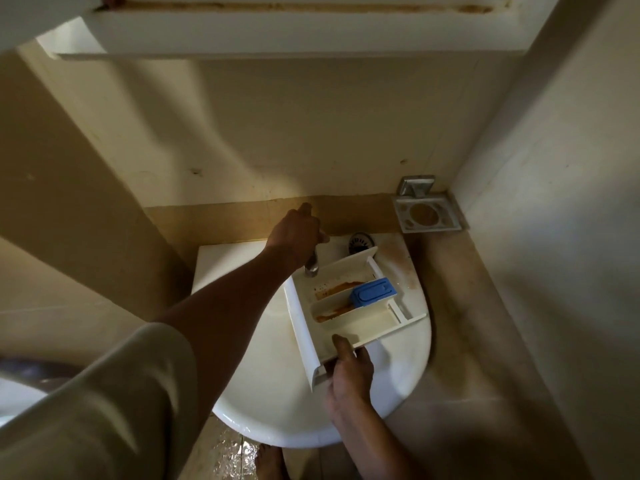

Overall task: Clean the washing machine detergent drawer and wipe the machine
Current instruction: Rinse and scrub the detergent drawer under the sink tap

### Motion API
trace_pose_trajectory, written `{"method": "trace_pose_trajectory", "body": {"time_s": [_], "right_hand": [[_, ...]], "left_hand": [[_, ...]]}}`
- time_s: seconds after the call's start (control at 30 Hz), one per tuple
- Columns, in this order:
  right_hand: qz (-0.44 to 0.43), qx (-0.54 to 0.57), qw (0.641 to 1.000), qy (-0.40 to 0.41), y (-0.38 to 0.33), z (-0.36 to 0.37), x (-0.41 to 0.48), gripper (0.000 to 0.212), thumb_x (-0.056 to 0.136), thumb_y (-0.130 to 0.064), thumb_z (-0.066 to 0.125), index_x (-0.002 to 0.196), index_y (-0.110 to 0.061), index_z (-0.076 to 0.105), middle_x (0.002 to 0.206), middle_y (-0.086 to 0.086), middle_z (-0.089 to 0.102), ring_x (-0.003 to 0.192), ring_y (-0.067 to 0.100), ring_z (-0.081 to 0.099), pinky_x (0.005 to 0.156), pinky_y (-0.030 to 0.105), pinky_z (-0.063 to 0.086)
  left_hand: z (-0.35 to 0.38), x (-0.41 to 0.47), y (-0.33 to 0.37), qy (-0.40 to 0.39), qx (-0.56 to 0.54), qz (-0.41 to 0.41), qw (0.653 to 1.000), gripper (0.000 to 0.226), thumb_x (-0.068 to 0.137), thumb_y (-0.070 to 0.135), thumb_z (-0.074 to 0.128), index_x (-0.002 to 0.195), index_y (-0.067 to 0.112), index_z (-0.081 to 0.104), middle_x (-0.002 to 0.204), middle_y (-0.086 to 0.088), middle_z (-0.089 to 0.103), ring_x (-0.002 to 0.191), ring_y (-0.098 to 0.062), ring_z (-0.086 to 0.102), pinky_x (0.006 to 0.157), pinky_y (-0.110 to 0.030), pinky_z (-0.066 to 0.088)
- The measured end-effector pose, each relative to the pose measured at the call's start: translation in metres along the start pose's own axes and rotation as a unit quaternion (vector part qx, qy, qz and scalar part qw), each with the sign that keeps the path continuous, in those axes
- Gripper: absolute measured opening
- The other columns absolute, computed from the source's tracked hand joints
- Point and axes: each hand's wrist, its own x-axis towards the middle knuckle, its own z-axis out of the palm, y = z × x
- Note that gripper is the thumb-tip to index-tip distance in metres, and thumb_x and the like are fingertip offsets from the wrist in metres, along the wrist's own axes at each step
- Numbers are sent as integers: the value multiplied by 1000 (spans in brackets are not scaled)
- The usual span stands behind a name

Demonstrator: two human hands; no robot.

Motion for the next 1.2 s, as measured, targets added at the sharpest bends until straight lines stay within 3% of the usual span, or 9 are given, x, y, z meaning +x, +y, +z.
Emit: {"method": "trace_pose_trajectory", "body": {"time_s": [0.13,0.27,0.37,0.5,0.6,0.8,1.0,1.2], "right_hand": [[-4,7,1000,-1,3,1,0,27,93,-10,67,119,-17,65,112,15,72,100,35,69,91,52,57],[-15,-4,1000,-11,3,0,2,21,94,-10,66,114,-17,67,110,15,72,99,35,70,91,52,56],[-14,-21,1000,-16,7,0,-3,23,94,-9,65,117,-13,67,109,14,74,98,33,71,93,51,56],[1,-49,999,-21,18,-3,-14,17,95,-14,65,111,-10,70,100,13,76,91,32,72,74,38,57],[11,-47,999,-3,23,-5,-20,16,93,-14,68,108,-8,71,96,14,76,91,35,71,72,38,57],[-11,-30,999,10,11,-6,-24,21,85,-11,76,104,-16,69,98,9,76,95,34,72,92,49,56],[8,-61,998,-31,-2,-4,-35,17,87,-18,75,103,-12,73,96,10,78,84,26,74,63,27,57],[5,-130,990,-58,-7,-9,-34,16,90,-18,73,105,-12,73,96,9,78,92,27,72,80,35,60]], "left_hand": [[1,2,6,10,5,-32,999,35,94,36,66,118,10,70,126,-9,53,108,-25,60,89,-37,55],[2,7,14,17,-3,-64,998,38,95,39,64,116,8,70,130,-9,52,110,-27,60,89,-39,54],[3,7,14,25,-5,-62,998,37,97,39,60,111,6,71,127,-10,51,106,-28,60,79,-36,50],[1,6,14,21,-22,-65,997,34,98,34,58,107,4,70,125,-10,50,103,-28,59,72,-32,43],[1,6,17,16,-27,-68,997,31,97,32,59,106,4,69,124,-10,50,102,-28,58,73,-32,43],[1,3,16,4,-9,-58,998,32,99,30,54,110,5,69,125,-11,48,104,-29,57,77,-35,48],[3,0,16,-3,-2,-56,998,30,100,29,53,110,6,70,124,-10,47,104,-29,56,76,-34,46],[3,-3,13,-14,-9,-57,998,25,99,25,54,106,6,68,124,-11,48,100,-28,58,79,-35,49]]}}
